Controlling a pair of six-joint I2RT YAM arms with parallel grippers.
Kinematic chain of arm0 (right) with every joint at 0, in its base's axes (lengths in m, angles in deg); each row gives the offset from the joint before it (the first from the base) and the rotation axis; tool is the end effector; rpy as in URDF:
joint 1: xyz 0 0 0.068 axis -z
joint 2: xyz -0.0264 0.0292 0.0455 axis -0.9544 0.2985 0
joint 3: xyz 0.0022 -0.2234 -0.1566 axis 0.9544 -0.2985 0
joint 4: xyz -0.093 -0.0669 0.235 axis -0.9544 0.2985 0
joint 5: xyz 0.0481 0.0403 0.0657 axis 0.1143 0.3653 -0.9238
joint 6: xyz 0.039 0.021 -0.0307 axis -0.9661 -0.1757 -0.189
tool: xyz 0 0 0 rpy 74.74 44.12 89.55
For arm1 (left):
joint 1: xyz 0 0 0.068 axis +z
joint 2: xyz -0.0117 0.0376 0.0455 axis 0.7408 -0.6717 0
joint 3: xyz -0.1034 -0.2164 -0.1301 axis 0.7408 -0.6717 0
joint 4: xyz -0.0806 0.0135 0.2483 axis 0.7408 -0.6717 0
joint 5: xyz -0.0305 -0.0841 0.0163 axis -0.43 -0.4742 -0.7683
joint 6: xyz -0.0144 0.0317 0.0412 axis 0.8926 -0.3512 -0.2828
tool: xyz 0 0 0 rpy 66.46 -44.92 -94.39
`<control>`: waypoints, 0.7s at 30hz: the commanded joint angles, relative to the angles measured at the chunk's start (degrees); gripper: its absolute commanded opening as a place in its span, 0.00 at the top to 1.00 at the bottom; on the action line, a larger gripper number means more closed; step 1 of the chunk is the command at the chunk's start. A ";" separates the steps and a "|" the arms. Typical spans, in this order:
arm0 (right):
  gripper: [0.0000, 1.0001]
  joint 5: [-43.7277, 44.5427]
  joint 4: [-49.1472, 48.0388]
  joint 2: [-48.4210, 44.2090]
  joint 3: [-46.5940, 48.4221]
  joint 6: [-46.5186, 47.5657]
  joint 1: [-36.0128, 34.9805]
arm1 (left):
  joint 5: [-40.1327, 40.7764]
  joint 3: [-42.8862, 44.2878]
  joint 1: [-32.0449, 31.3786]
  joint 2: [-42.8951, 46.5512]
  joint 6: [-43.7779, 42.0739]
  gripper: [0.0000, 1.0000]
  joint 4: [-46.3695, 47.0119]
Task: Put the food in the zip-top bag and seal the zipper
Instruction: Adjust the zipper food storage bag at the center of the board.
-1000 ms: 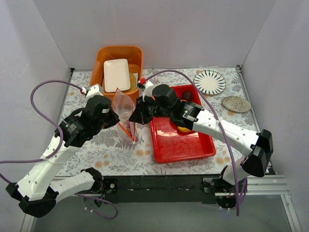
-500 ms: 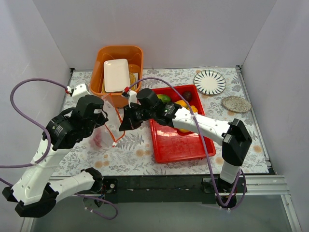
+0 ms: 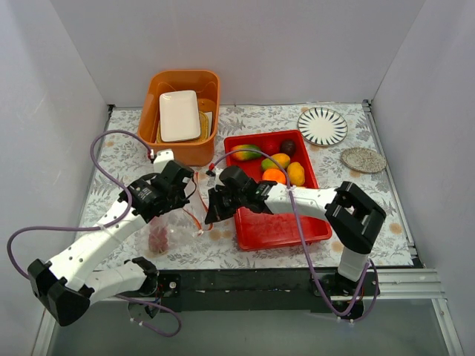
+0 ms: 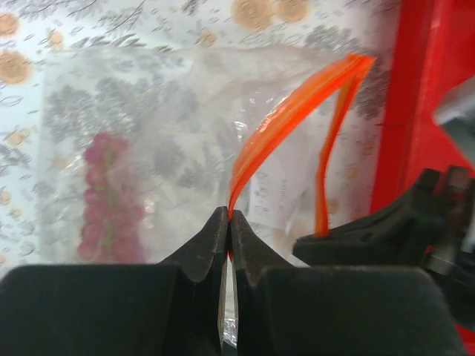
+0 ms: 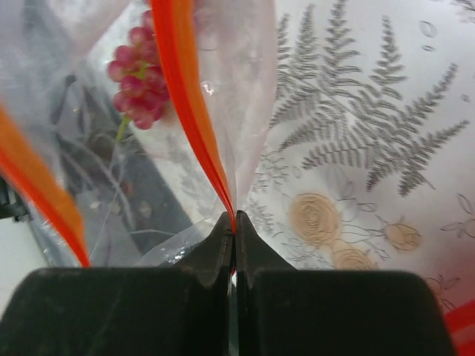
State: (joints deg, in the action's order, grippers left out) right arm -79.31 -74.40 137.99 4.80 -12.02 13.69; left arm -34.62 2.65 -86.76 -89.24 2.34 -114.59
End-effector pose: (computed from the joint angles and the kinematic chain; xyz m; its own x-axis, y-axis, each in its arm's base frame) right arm 0.1933 0.3434 0.2144 -0.8132 -0.2452 -0.5278 -0.5703 0.5166 0.6386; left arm 0.1533 -0.1016 0.3084 -0.4593 -0.7398 -0.4917 -0.6203 0.6633 -0.4185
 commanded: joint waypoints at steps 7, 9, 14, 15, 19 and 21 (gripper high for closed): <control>0.93 11.68 1.66 -9.33 -3.37 1.11 0.23 | -6.22 3.73 0.20 -3.29 -3.40 0.98 9.56; 0.87 13.53 2.45 -10.39 -3.29 1.90 0.23 | -7.37 4.52 0.20 -4.78 -3.84 0.98 10.17; 0.64 18.61 6.31 -14.78 -3.38 2.96 0.31 | -9.48 3.47 0.20 -5.05 -4.11 0.98 12.36; 0.62 20.55 7.19 -15.48 -3.46 3.04 0.31 | -9.83 2.95 0.20 -4.88 -4.10 0.98 12.72; 0.38 27.58 12.03 -21.27 -4.69 3.48 0.66 | -10.89 1.71 0.20 -4.00 -3.93 0.98 13.86; 0.27 32.32 14.40 -23.65 -5.48 3.40 1.02 | -11.59 1.36 0.20 -3.82 -3.93 0.98 14.13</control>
State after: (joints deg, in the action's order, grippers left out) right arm -57.44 -65.31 120.05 0.86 -9.57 14.13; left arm -44.41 4.71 -86.76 -95.16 -1.01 -102.26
